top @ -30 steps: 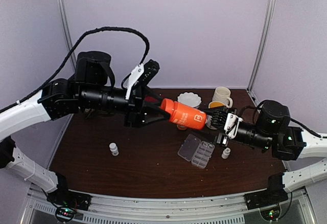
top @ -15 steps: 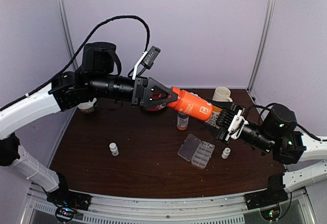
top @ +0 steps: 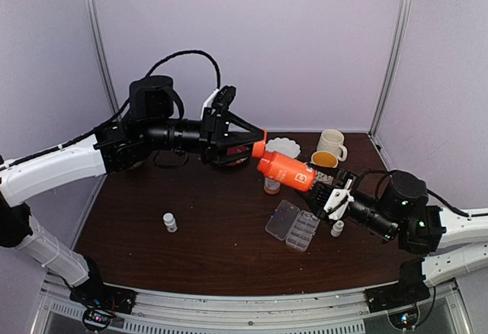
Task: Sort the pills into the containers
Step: Unscrew the lid of the pill bottle from the pill bottle, then place the lid of the pill bottle at the center of the board.
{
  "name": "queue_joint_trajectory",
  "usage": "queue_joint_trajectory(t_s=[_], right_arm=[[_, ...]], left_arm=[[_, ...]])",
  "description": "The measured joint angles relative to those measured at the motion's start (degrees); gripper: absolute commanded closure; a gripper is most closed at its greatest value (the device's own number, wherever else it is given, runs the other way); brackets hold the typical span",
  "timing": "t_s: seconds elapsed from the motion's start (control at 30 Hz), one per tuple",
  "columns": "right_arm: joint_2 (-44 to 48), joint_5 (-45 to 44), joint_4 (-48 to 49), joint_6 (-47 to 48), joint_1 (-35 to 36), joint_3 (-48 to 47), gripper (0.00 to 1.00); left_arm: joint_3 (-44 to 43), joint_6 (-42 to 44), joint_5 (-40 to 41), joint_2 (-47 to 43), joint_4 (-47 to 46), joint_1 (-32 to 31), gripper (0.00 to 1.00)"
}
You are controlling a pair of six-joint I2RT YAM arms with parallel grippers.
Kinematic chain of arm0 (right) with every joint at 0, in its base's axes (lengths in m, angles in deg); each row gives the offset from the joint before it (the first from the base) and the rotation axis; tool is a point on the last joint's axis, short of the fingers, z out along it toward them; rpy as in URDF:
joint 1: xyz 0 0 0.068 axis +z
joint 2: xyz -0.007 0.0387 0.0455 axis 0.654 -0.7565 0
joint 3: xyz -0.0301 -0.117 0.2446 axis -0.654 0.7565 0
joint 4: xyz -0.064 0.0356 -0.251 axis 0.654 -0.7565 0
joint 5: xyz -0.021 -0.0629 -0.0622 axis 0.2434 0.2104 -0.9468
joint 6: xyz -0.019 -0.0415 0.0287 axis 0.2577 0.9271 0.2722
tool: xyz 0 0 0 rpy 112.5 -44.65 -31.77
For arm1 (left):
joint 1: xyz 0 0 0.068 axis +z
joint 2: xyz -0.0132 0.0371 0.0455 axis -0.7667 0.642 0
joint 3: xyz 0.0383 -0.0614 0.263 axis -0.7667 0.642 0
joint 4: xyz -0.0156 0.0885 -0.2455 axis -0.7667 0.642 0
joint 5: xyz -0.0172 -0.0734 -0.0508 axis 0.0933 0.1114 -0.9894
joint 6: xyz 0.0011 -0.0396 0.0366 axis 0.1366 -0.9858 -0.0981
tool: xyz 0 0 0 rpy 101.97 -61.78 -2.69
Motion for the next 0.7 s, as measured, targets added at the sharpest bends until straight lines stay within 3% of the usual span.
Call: queue_joint_trajectory(t_s=[0.13,0.43,0.7], right_arm=[[0.0,-0.3,1.6,-2.5,0.0,1.9,1.00],[4.6,-1.1,5.4,-16.7,0.0,7.6,1.00],[11.6,-2.5,6.4,-30.1,0.0,14.4,1.00]], left_arm=[[0.4,2.2,2.6,0.0,4.3,1.4,0.89],[-1.0,21.8,25.9,-3.2,26.1,3.1,0.87],[-0.8,31.8,37.7,2.4,33.1,3.1,0.84]])
